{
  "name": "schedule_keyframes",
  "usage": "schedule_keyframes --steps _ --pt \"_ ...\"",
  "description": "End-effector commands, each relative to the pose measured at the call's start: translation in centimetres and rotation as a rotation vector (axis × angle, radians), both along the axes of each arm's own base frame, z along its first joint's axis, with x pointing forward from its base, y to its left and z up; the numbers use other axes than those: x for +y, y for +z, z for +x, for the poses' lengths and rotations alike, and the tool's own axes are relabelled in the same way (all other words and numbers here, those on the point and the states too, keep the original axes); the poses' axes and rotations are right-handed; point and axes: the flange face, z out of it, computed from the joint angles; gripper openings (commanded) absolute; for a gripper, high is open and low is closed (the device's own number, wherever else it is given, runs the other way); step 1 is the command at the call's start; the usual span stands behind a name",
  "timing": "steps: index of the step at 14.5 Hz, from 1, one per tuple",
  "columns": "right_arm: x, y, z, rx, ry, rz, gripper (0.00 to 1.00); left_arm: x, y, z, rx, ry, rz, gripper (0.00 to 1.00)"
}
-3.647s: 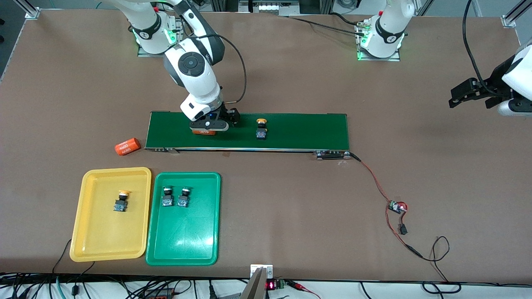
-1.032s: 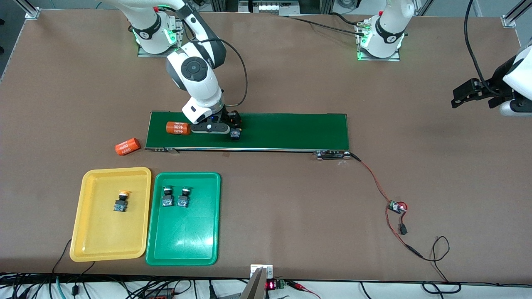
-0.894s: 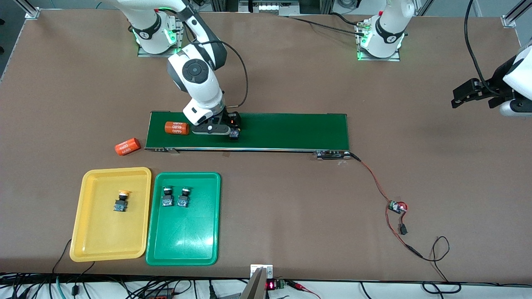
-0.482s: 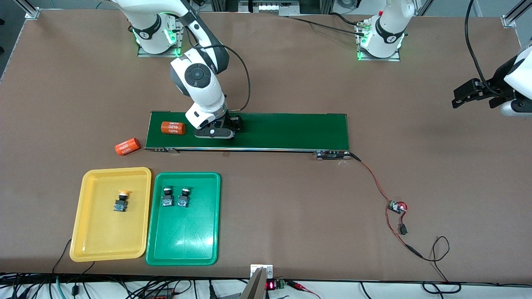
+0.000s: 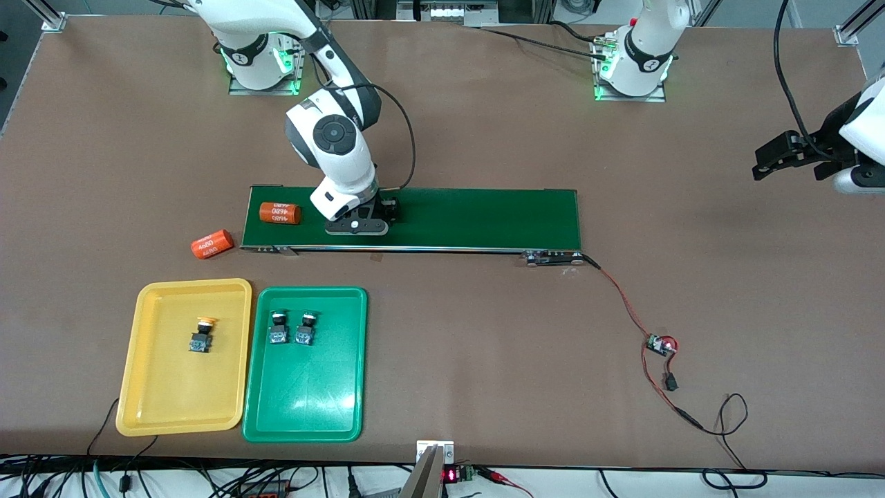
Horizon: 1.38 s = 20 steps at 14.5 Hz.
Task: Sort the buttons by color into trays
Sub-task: 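Lift the orange button and carry it toward the yellow tray, then lower the orange button into the yellow tray and open the right gripper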
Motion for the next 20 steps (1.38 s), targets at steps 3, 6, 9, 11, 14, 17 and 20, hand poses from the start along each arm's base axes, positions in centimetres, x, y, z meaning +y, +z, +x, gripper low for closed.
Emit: schedule_keyframes --steps 3,6,9,11,14,17,20 --pt "-1.1 7.4 5.3 0.021 -0.036 -0.083 0.00 0.3 0.2 -0.3 -0.004 -0.008 0.019 1.00" --pt "-4.4 15.1 10.6 0.034 0.013 -0.106 0.00 0.2 0.2 -0.3 -0.004 -0.010 0.019 1.00" --pt "-13.0 15.7 15.2 0.036 0.046 -0.100 0.00 0.3 0.3 -0.4 -0.006 -0.008 0.019 1.00" --pt "-19.9 14.7 17.7 0.051 0.083 -0.098 0.00 0.2 0.2 -0.3 -0.002 -0.010 0.017 1.00" --pt "-26.9 10.8 20.5 0.033 0.076 -0.086 0.00 -0.2 0.4 -0.3 -0.007 -0.017 0.019 1.00" --pt "-30.9 6.4 22.1 -0.004 0.076 -0.099 0.00 -0.5 0.3 -0.2 -0.006 -0.024 0.018 1.00" --pt "-33.1 3.1 22.7 -0.026 0.077 -0.120 0.01 -0.7 0.1 -0.1 -0.004 -0.027 0.018 1.00"
